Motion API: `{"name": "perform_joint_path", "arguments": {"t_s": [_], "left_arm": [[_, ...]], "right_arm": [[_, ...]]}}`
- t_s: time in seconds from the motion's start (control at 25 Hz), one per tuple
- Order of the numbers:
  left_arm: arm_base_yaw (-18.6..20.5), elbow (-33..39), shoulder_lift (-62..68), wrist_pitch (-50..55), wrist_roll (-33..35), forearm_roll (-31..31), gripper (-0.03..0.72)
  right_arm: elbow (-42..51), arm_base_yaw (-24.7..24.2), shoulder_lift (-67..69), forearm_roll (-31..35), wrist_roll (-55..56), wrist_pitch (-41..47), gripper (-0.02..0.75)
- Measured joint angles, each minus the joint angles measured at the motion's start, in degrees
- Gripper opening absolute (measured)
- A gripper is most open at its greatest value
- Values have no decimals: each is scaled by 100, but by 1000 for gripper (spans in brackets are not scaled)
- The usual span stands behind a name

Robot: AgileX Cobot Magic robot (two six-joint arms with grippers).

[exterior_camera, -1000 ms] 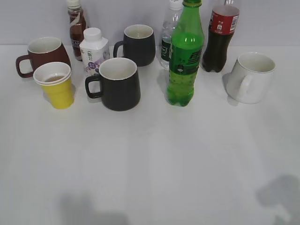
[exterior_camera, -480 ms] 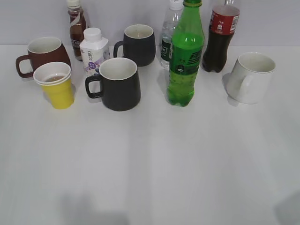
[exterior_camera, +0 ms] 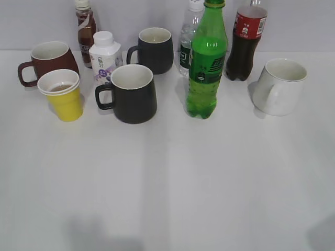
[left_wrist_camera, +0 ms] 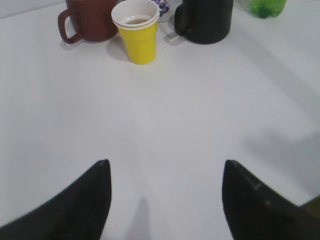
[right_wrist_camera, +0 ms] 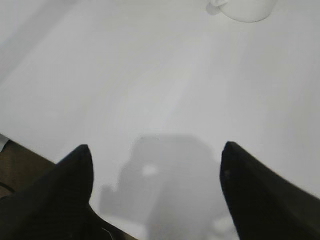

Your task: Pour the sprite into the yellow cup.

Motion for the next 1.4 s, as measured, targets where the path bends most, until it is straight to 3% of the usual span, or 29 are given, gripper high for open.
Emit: {"name": "perform_joint_path", "arguments": {"t_s": [0.12, 0.4, 0.52, 1.08, 1.4], "left_arm": [[399, 0, -125, -5, 0, 0, 526], [2068, 0, -399, -16, 0, 0, 526], [2483, 0, -399, -16, 0, 5, 526], [2604, 0, -404, -17, 0, 23, 523], [2604, 0, -404, -17, 0, 23, 506]], "right_arm": [[0, -439, -25, 17, 0, 0, 591], [0, -2573, -30, 17, 0, 0, 590], [0, -3092, -82, 17, 0, 0, 590], [5, -3165, -998, 17, 0, 0, 589], [5, -2849, -998, 17, 0, 6, 589]]}}
